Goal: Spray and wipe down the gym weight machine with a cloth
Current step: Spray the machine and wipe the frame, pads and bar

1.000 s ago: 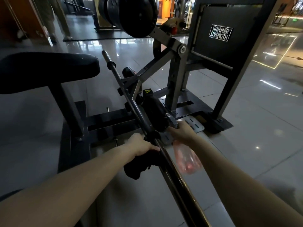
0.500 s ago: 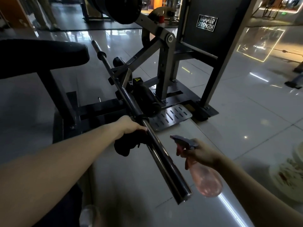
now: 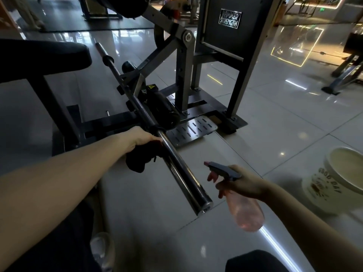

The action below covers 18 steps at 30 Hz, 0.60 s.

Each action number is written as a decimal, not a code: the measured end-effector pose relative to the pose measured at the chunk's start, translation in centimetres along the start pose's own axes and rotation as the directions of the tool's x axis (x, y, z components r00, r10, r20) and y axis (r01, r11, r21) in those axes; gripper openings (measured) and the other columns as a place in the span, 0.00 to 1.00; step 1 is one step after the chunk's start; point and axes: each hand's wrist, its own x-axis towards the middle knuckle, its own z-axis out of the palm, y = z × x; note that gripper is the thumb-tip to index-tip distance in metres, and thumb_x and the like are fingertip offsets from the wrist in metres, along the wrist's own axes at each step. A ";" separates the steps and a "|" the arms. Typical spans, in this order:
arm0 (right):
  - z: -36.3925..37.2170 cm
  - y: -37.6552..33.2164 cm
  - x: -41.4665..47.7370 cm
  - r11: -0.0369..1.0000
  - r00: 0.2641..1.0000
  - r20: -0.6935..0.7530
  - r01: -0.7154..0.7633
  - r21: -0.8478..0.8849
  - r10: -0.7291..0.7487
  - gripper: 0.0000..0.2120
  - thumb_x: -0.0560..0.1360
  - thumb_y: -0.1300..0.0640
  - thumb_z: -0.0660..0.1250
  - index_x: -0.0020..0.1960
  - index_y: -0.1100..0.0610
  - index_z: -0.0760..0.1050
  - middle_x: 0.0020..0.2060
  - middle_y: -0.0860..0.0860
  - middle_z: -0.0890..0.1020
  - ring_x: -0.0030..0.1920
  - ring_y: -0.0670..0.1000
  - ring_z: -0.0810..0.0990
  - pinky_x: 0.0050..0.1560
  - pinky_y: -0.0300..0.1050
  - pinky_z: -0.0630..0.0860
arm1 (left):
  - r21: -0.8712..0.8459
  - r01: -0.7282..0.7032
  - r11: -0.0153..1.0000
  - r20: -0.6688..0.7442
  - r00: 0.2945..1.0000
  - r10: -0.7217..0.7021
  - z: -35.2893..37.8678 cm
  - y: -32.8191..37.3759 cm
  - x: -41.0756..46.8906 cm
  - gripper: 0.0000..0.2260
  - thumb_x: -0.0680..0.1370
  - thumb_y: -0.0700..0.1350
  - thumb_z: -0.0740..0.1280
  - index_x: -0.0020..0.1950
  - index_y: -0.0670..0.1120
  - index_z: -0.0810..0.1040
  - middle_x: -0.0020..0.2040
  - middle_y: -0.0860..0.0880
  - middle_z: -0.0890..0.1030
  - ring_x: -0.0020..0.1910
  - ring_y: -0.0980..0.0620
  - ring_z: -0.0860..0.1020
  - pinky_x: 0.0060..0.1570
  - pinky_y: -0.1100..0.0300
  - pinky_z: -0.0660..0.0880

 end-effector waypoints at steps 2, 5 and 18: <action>0.2 0.0 -1.0 1.000 1.000 -0.002 -0.012 -0.019 0.012 0.10 0.78 0.66 0.65 0.58 0.67 0.76 0.50 0.58 0.83 0.43 0.56 0.85 0.47 0.48 0.83 | 0.006 0.001 1.000 0.006 1.000 -0.001 0.0 0.1 -0.1 0.13 0.72 0.50 0.79 0.46 0.44 0.80 0.43 0.44 0.83 0.38 0.47 0.83 0.29 0.59 0.76; 0.7 -0.1 -2.3 1.000 0.999 -0.044 -0.004 -0.012 0.003 0.15 0.74 0.60 0.66 0.54 0.71 0.75 0.49 0.66 0.80 0.42 0.55 0.83 0.48 0.57 0.83 | 0.002 -0.009 1.000 0.011 1.000 0.009 -0.2 -0.1 0.0 0.15 0.72 0.51 0.80 0.48 0.44 0.80 0.45 0.43 0.83 0.40 0.46 0.83 0.32 0.57 0.77; 3.8 -3.4 -6.1 0.997 0.970 -0.239 0.054 0.062 -0.038 0.06 0.80 0.61 0.67 0.57 0.59 0.76 0.51 0.55 0.80 0.44 0.56 0.83 0.44 0.45 0.81 | 0.058 -0.044 0.997 0.042 0.998 0.041 -0.5 0.0 0.5 0.22 0.71 0.52 0.80 0.58 0.42 0.80 0.49 0.43 0.83 0.46 0.46 0.82 0.40 0.56 0.77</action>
